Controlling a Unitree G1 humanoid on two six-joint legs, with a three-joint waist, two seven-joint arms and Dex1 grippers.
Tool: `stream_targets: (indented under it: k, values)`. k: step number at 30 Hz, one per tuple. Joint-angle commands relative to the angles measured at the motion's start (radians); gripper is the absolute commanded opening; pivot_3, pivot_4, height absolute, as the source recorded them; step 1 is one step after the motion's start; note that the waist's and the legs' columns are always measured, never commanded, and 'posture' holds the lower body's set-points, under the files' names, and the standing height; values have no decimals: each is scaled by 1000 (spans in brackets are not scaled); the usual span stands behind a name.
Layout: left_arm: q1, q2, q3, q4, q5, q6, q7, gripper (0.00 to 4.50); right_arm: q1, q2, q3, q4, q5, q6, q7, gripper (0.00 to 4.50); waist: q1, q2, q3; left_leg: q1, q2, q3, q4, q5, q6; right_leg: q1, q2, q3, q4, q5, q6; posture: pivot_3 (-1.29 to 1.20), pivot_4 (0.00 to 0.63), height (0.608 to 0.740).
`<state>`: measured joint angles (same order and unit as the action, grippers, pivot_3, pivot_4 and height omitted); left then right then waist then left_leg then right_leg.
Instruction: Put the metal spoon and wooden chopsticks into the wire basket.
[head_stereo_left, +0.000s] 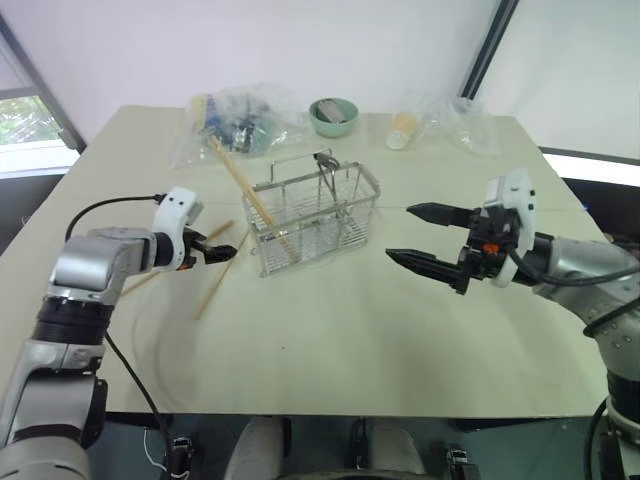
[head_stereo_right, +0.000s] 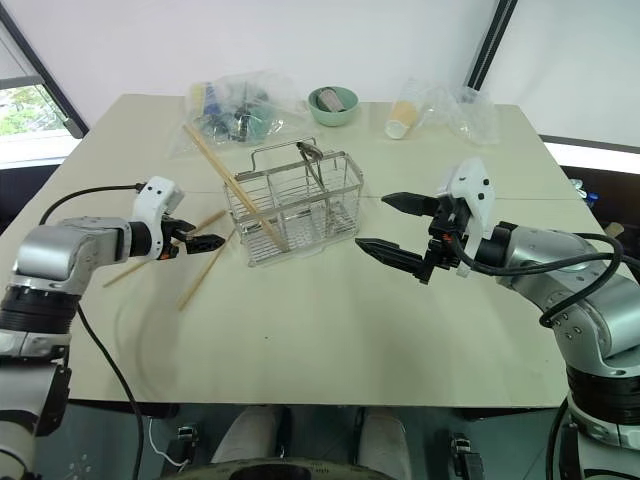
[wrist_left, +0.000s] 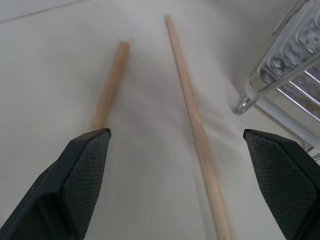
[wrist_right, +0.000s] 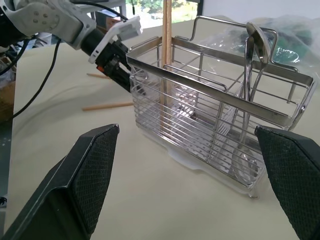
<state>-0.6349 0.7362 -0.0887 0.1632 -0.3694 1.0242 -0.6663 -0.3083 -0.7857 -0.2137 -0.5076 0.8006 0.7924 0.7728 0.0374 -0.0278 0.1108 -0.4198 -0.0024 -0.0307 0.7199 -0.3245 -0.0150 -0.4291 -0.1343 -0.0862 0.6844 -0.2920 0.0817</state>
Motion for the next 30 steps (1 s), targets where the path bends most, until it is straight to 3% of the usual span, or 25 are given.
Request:
stream_targets:
  k: [1, 11, 14, 21, 30]
  values:
    - [-29, -12, -43, -16, 35, 13, -9, 4500, -8, 10, -13, -27, 13, -17, -15, 4481, 0, 0, 0, 0, 0, 0, 0, 0, 0, 0, 0, 0, 0, 0, 0, 0, 150, 633]
    - [-14, -45, -120, -12, 90, 18, -45, 4500, 14, -20, -6, -32, 21, -9, 35, 4481, 1, 3, -2, 1, 0, 0, 0, 0, 0, 1, 0, 0, 0, 0, 0, 0, 150, 633]
    - [-17, -66, -90, -2, 89, 32, -33, 3690, 26, -38, -12, -29, 24, -13, 56, 4500, 1, 3, -2, 2, -1, 0, 0, 0, 0, 2, 0, 0, 0, 0, -1, 0, 150, 633]
    - [-15, -84, -41, 11, 96, 44, -10, 200, 32, -40, -19, -28, 26, -13, 64, 4500, 1, 3, -2, 2, 0, 0, 0, 0, 0, 3, 0, 0, 0, 0, 1, 0, 150, 633]
    - [-10, -77, 24, 16, 99, 53, 24, 51, 34, -41, -27, -19, 26, -17, 72, 4500, 0, 3, -2, 2, 0, 0, 0, 0, 0, 2, 0, 0, 0, 0, 1, 0, 150, 633]
